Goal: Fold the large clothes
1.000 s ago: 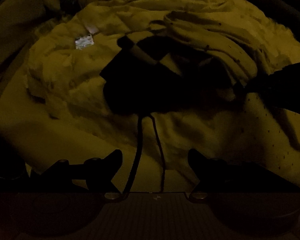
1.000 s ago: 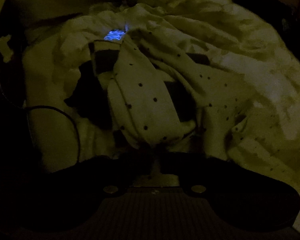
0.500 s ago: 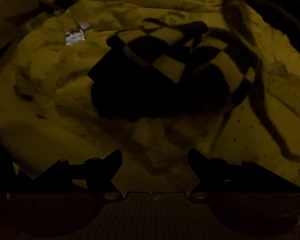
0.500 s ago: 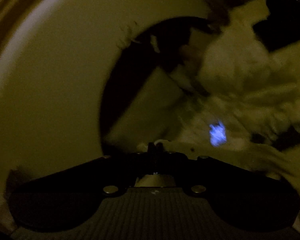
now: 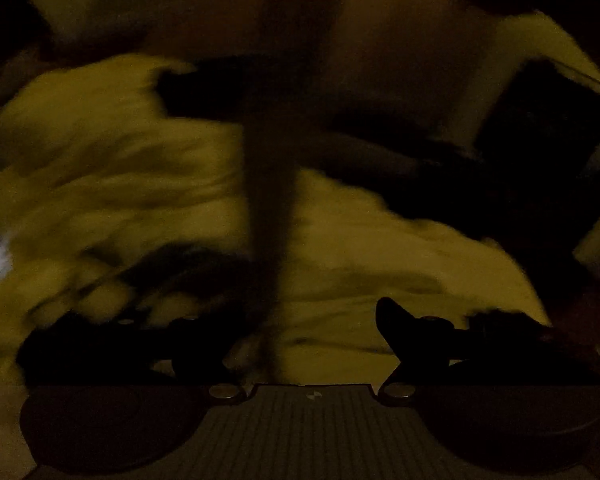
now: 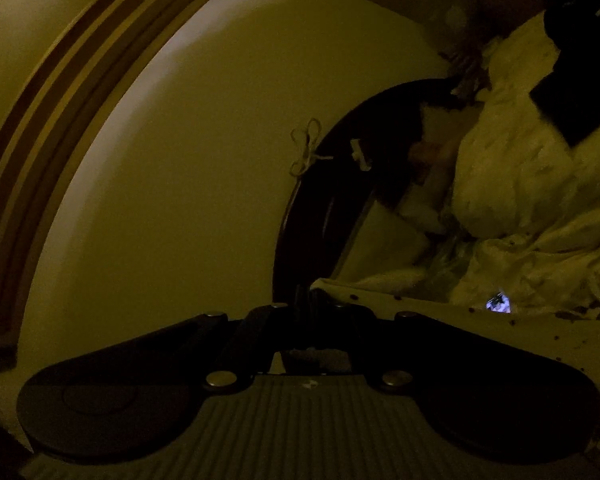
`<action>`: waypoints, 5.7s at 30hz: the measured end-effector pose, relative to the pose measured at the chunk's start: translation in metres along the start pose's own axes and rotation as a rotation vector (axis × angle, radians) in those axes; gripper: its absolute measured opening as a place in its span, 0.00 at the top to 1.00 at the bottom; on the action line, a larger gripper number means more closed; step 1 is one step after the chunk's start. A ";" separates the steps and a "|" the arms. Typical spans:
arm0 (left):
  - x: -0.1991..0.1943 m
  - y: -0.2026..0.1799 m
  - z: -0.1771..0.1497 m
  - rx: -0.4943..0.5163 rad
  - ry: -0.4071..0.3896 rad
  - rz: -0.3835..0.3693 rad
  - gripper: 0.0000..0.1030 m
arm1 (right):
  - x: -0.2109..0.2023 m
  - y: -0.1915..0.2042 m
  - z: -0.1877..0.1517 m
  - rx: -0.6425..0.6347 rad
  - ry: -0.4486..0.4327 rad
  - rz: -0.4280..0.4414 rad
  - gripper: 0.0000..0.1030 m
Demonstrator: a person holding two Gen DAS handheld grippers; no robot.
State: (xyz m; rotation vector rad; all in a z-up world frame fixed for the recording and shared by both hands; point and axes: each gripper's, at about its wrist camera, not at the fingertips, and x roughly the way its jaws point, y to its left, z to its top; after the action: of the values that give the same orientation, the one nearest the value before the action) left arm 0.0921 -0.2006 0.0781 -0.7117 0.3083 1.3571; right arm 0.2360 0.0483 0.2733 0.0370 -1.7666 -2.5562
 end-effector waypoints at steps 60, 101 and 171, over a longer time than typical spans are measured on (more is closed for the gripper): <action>0.197 -0.012 -0.026 0.329 0.570 0.490 0.00 | -0.099 -0.290 -0.127 -0.197 0.320 -1.280 0.79; 0.141 -0.036 -0.059 0.574 0.551 0.331 0.00 | -0.273 -0.279 -0.170 0.295 -0.132 -1.286 0.91; 0.090 0.038 -0.227 0.065 0.819 0.138 0.57 | -0.298 -0.315 -0.341 0.284 0.348 -1.384 0.94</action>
State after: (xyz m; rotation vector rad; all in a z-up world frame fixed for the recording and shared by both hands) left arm 0.1189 -0.2705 -0.1572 -1.1879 1.0599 1.1178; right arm 0.5426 -0.1470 -0.1414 2.2116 -2.2983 -2.4222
